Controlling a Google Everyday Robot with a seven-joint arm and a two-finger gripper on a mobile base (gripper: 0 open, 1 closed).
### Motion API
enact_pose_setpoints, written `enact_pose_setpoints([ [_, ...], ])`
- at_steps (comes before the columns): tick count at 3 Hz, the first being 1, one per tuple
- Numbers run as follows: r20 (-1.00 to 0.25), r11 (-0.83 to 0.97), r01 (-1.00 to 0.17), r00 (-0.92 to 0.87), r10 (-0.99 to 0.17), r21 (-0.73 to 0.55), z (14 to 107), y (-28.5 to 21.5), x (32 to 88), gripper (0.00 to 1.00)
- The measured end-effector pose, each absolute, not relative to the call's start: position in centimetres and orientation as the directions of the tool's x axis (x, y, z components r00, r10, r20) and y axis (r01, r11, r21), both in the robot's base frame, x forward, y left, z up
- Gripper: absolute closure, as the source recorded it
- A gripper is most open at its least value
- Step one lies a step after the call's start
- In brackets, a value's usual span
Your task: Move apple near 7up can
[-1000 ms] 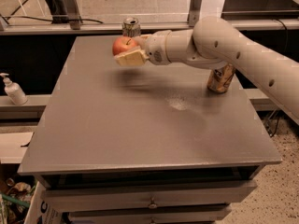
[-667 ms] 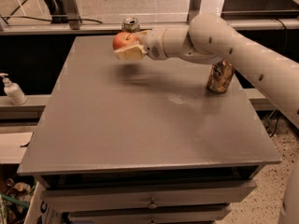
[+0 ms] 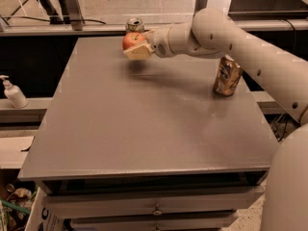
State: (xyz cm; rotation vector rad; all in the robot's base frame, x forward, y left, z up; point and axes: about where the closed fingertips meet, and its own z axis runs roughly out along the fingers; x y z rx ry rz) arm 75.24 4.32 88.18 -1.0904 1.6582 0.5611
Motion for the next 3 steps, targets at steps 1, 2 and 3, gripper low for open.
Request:
enact_pose_setpoints([
  [1,-0.899,0.475,-0.868,-0.085,-0.431,-0.146,86.4,4.2,75.8,1.0],
  [2,-0.886,0.462,-0.877,-0.104,-0.451,-0.132,85.2,4.4,75.9,0.82],
  [3,-0.88,0.45,-0.883,-0.105,-0.463,-0.131,84.9,4.6,75.9,0.59],
])
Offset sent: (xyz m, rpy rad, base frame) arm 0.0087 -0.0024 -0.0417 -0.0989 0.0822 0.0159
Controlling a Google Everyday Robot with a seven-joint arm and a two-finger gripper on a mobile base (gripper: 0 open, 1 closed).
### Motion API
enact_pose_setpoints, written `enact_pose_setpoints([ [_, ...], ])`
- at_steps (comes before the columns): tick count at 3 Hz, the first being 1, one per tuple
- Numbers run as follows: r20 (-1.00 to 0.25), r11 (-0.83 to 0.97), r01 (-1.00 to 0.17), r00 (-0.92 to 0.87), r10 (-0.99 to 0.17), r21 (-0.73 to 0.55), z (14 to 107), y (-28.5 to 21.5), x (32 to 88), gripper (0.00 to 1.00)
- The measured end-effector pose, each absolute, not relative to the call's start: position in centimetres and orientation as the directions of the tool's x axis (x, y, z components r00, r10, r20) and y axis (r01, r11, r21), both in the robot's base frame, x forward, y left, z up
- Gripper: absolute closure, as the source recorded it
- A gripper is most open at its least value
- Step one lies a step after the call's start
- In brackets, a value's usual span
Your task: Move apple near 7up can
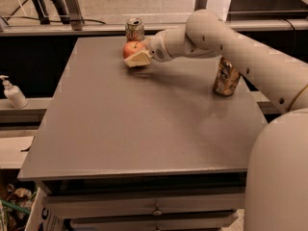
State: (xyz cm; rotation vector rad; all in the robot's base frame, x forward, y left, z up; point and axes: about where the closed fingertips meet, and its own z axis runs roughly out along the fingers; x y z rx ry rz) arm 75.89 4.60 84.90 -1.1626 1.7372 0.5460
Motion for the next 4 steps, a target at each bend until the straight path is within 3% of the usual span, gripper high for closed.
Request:
enact_pose_setpoints([
  [2,-0.874,0.462,-0.877,-0.119,-0.471,-0.13,84.4,3.6,75.3,0.12],
  [3,-0.874,0.465,-0.877,-0.124,-0.471,-0.125,84.1,3.4,74.7,0.0],
  [4,-0.875,0.456,-0.881,-0.115,-0.47,-0.129,84.4,3.6,74.0,0.0],
])
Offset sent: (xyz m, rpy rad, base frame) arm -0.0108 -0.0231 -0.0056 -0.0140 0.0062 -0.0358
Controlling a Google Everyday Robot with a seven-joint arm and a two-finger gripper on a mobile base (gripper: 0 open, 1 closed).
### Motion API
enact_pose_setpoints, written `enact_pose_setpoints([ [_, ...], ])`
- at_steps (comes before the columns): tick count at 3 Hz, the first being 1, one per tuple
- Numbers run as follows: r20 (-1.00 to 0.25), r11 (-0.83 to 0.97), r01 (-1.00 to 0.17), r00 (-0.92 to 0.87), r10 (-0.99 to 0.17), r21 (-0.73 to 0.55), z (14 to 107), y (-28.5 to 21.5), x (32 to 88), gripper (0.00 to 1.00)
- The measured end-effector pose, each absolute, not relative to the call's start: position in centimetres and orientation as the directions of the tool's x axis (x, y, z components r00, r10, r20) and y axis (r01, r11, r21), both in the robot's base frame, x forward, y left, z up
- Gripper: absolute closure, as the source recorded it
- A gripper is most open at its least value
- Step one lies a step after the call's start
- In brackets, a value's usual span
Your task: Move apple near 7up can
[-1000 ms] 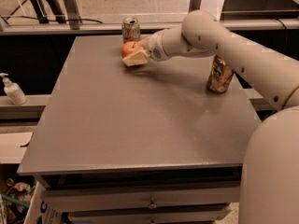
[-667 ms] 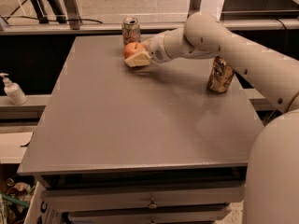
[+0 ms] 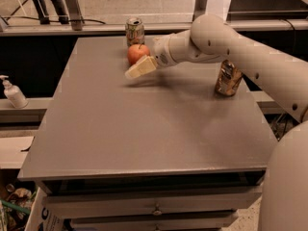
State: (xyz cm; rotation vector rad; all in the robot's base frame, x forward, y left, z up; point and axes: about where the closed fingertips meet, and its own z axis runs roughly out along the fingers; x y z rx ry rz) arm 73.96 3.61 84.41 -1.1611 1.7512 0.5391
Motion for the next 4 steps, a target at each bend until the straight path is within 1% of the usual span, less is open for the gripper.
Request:
enact_pose_setpoints([
  [2,-0.886,0.419,-0.896,-0.067,-0.458,-0.148,86.5,5.3,71.2,0.0],
  [4,-0.897,0.412,-0.897,-0.039,-0.441,-0.164,87.3,4.5,65.0,0.0],
])
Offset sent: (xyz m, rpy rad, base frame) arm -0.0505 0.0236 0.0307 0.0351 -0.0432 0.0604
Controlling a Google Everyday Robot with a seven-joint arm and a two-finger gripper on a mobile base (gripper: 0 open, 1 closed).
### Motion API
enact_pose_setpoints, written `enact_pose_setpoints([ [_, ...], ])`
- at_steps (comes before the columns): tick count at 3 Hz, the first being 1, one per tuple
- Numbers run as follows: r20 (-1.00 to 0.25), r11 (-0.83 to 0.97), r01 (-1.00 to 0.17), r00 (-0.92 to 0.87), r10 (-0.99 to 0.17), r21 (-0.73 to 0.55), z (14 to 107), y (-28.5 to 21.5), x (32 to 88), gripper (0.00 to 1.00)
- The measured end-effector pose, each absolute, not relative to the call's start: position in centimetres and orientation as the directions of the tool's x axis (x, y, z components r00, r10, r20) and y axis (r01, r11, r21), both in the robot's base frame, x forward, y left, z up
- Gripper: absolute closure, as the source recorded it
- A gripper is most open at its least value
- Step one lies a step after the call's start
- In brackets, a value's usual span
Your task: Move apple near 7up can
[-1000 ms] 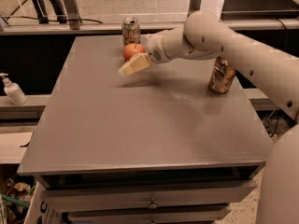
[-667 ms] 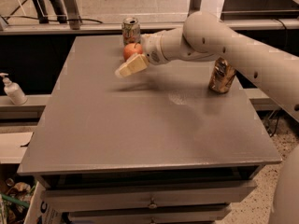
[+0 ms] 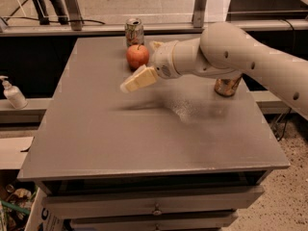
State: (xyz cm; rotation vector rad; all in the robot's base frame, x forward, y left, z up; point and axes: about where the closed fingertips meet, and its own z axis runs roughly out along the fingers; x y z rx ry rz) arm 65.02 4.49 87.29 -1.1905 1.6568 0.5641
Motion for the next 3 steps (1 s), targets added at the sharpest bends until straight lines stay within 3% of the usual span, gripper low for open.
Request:
enact_pose_setpoints([
  [3,-0.926,0.25,-0.953,0.069,-0.372,-0.172,87.2,3.2,55.5,0.0],
])
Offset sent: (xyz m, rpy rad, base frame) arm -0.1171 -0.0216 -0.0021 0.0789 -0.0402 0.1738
